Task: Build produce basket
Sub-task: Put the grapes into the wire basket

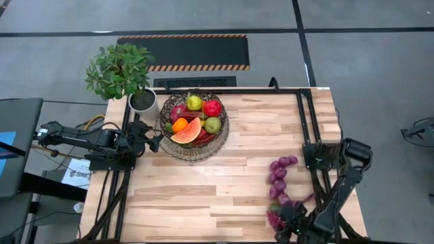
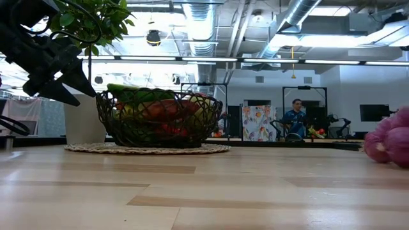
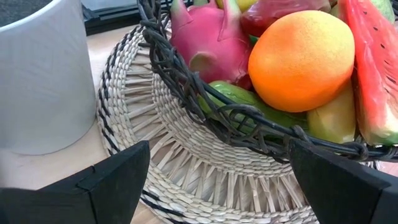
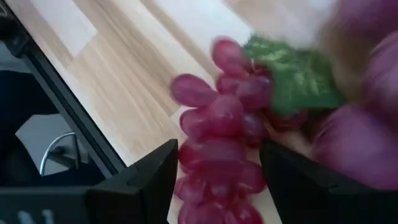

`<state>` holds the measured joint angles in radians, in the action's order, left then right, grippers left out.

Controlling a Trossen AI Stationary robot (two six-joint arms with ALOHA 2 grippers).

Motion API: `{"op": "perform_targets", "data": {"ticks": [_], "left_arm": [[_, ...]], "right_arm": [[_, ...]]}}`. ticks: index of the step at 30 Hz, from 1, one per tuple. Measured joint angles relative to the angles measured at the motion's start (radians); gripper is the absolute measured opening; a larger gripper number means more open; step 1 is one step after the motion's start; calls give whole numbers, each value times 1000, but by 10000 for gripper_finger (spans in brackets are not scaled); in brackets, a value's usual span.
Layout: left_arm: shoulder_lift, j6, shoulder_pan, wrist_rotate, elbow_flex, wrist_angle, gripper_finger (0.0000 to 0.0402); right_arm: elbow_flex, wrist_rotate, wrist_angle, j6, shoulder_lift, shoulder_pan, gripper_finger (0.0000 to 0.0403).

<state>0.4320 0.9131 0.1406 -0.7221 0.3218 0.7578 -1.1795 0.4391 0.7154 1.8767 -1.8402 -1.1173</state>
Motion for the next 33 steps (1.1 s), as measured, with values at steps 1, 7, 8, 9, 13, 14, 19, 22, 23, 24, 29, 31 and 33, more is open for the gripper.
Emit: {"op": "perform_targets", "data": {"ticks": [1,7,8,9,13,14,19,22,23,24,29,31,33], "left_arm": [[0,0,0,0,0,0,368],[0,12,0,-1,0,0,368],[0,13,0,-1,0,0,368],[0,16,0,-1,0,0,368],[0,17,0,-1,0,0,368],[0,18,0,-1,0,0,368],[0,17,0,-1,0,1,368],[0,17,0,-1,0,1,368],[0,17,0,-1,0,1,368],[0,17,0,-1,0,1,368],[0,17,0,-1,0,1,368],[0,17,0,-1,0,1,368],[0,15,0,-1,0,1,368]], "right_arm": [[1,-2,-1,-1,-10,2,250],[0,-80,23,-25,-43,20,248],[0,-95,35,-21,-46,25,244],[0,-100,43,-17,-48,28,238],[-1,-101,49,-43,-55,55,186],[-2,-104,46,-57,-53,62,165],[-13,-97,14,-182,-49,126,57],[-72,-51,28,-311,-45,189,37],[-97,-32,38,-364,-42,210,37],[-123,-13,53,-422,-40,234,37],[-266,135,118,-780,-39,386,38],[-321,192,112,-937,-38,466,46],[-368,217,73,-1101,-38,552,51]]}}
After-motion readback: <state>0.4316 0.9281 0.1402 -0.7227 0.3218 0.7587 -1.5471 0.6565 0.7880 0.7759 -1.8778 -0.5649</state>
